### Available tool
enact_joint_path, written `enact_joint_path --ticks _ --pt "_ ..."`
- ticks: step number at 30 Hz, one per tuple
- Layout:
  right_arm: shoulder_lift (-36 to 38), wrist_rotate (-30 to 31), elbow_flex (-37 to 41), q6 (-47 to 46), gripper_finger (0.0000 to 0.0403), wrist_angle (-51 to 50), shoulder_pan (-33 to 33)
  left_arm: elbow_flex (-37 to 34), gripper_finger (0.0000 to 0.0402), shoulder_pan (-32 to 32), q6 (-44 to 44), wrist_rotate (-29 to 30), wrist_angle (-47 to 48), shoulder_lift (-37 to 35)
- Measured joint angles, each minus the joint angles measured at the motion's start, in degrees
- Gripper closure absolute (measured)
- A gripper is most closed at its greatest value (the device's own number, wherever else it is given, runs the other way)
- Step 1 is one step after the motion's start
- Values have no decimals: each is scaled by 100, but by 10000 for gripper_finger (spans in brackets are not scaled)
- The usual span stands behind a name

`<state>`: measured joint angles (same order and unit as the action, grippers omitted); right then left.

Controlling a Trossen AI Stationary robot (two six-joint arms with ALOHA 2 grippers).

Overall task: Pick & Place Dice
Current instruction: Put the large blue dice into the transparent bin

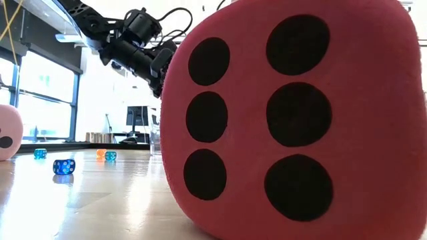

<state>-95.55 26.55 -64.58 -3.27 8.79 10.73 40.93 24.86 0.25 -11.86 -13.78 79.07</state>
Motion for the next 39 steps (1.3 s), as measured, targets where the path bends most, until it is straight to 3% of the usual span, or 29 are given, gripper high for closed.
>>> enact_joint_path --ticks 9,20,35,39 --pt "16 -826 20 200 9 613 35 0 3 -44 192 -77 -3 0" --pt "-648 -1953 4 98 9 942 325 -24 2 -42 315 -27 112 20" --pt "-641 -1937 5 20 9 917 313 -13 2 -44 339 -5 187 20" --pt "-497 -1684 15 63 9 818 280 0 2 -39 317 -14 188 20"
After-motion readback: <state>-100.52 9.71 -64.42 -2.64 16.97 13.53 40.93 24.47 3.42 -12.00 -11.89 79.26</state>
